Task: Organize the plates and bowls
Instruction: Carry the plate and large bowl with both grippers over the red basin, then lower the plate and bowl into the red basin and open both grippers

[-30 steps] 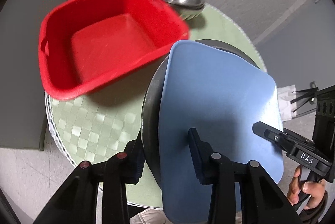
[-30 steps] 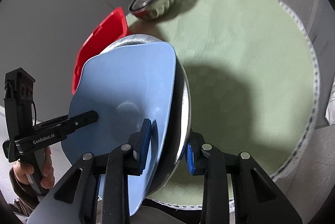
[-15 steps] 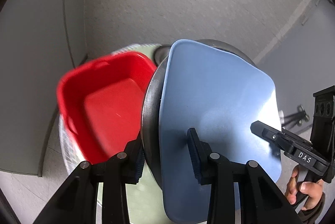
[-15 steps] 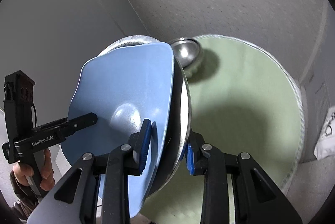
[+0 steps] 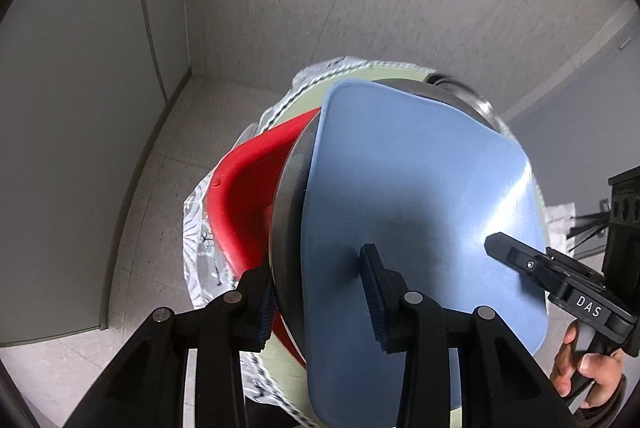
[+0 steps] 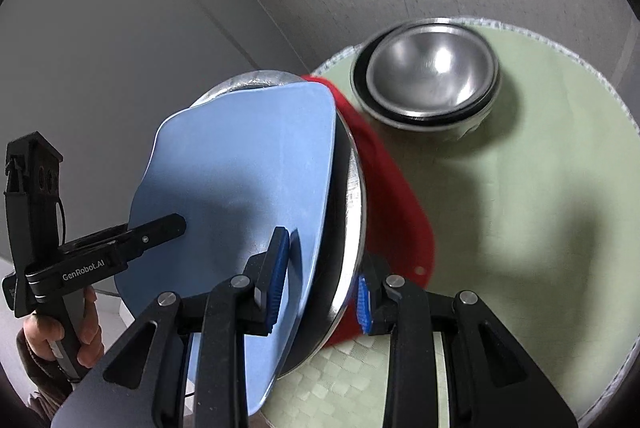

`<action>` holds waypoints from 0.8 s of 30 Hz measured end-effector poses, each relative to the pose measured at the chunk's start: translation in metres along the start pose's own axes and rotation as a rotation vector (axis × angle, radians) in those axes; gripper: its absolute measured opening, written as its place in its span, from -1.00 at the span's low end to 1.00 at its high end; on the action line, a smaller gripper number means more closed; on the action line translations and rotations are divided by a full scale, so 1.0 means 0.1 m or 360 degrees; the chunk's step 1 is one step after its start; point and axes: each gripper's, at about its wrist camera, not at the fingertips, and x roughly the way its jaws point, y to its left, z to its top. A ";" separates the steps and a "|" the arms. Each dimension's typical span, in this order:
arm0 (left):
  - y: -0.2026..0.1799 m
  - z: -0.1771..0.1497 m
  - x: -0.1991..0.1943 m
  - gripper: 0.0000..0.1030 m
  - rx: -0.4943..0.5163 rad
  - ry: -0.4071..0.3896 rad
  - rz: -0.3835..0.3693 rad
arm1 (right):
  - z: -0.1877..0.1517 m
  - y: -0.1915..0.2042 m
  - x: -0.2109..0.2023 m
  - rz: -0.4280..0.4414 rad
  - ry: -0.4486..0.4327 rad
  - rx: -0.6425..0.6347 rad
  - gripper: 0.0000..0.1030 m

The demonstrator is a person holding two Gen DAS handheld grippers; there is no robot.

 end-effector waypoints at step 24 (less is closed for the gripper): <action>-0.13 0.13 0.20 0.13 0.0260 0.0068 0.0034 | -0.14 -0.05 0.07 -0.0185 -0.0032 0.0155 -0.26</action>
